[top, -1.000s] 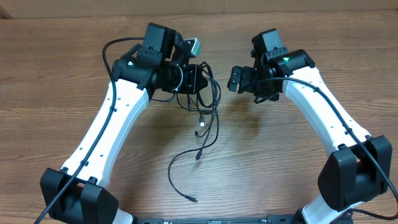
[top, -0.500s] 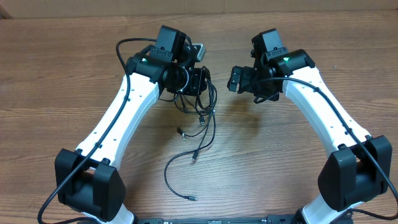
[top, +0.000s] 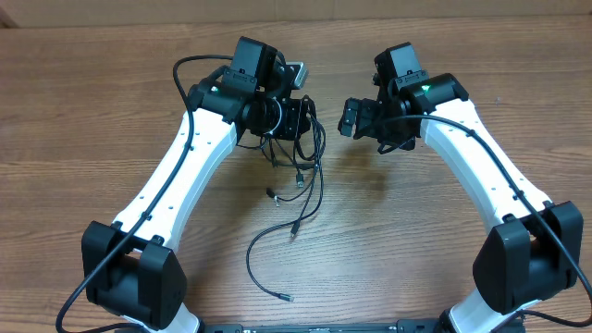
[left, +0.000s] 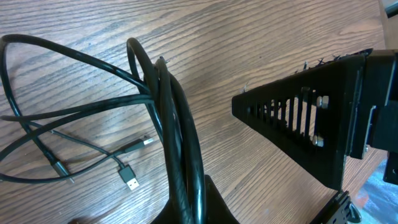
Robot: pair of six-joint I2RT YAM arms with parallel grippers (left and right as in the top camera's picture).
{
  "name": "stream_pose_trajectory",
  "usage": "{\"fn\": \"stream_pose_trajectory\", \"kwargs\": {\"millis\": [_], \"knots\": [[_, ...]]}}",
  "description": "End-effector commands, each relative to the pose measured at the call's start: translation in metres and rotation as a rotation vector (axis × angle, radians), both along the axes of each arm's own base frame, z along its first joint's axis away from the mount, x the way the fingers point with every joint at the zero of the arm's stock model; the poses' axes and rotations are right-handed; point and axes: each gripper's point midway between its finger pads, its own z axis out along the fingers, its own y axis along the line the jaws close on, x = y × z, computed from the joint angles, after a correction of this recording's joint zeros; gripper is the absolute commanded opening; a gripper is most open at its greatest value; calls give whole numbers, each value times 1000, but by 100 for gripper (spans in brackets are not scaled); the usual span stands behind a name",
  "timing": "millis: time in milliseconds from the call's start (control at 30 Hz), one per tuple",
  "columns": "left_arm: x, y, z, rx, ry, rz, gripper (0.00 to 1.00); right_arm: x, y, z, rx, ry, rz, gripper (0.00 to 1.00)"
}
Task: Untangle cables
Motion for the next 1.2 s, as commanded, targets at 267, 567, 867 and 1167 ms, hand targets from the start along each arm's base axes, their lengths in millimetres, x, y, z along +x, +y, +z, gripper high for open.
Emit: {"fn": "stream_pose_trajectory", "kwargs": {"millis": [267,567,867,1167], "knots": [[-2,-6,2,-15,-15,-36,4,-1,-2,-3,-7,5,-7,100],[-2,-5,2,-12,-15,-34,4,-1,-2,-3,-7,5,-7,100],[-2,-9,5,-23,-46,-81,4,-1,-2,-3,-8,5,-7,100],[-21,-36,51,-317,-251,-464,4,-1,-2,-3,-8,5,-7,100]]}}
